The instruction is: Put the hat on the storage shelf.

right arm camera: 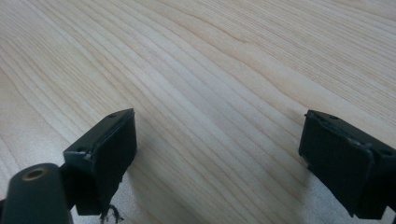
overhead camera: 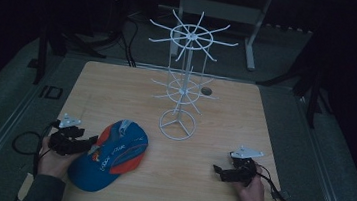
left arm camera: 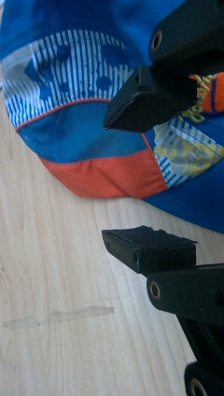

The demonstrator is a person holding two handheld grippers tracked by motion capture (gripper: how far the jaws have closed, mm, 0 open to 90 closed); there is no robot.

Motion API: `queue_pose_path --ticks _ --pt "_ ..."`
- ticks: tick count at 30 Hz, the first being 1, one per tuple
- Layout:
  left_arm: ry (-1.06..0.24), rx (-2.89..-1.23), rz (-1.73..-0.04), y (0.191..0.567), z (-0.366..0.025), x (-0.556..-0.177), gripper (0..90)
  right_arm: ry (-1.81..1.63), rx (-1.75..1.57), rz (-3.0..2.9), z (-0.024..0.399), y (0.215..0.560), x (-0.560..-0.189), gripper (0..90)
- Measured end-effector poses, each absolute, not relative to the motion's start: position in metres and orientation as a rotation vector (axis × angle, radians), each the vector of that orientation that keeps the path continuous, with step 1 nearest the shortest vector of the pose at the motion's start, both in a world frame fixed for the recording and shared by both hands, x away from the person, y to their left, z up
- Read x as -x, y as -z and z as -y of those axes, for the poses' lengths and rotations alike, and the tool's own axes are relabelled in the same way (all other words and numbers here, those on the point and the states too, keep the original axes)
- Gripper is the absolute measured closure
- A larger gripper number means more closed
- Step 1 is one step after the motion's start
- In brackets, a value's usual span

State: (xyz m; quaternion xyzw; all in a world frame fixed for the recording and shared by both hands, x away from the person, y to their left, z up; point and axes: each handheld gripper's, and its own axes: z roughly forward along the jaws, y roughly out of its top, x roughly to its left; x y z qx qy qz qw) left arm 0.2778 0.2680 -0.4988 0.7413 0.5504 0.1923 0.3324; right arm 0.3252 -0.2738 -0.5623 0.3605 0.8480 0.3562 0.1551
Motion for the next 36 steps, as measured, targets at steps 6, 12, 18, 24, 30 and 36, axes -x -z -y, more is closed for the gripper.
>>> queue_pose_path --ticks 6,12,18,24,30,36 --pt "-0.478 -1.959 -1.410 0.494 -0.263 -0.278 40.9 -1.020 -1.033 -2.429 0.274 0.562 -0.325 11.1" --pt "-0.466 -1.978 -1.367 0.488 -0.258 -0.277 40.9 -1.020 -1.036 -2.430 0.274 0.562 -0.325 11.1" --pt "-0.460 -1.995 -1.343 0.484 -0.253 -0.279 40.7 -1.020 -1.035 -2.430 0.274 0.562 -0.325 11.1" --pt "-0.445 -2.014 -1.302 0.477 -0.243 -0.282 40.5 -1.020 -1.034 -2.430 0.274 0.562 -0.325 11.1" --pt "-0.431 -2.019 -1.264 0.470 -0.234 -0.285 40.0 -1.019 -1.034 -2.430 0.274 0.562 -0.325 11.1" --pt "-0.421 -2.033 -1.243 0.467 -0.225 -0.289 38.1 -1.019 -1.034 -2.430 0.274 0.562 -0.325 11.1"
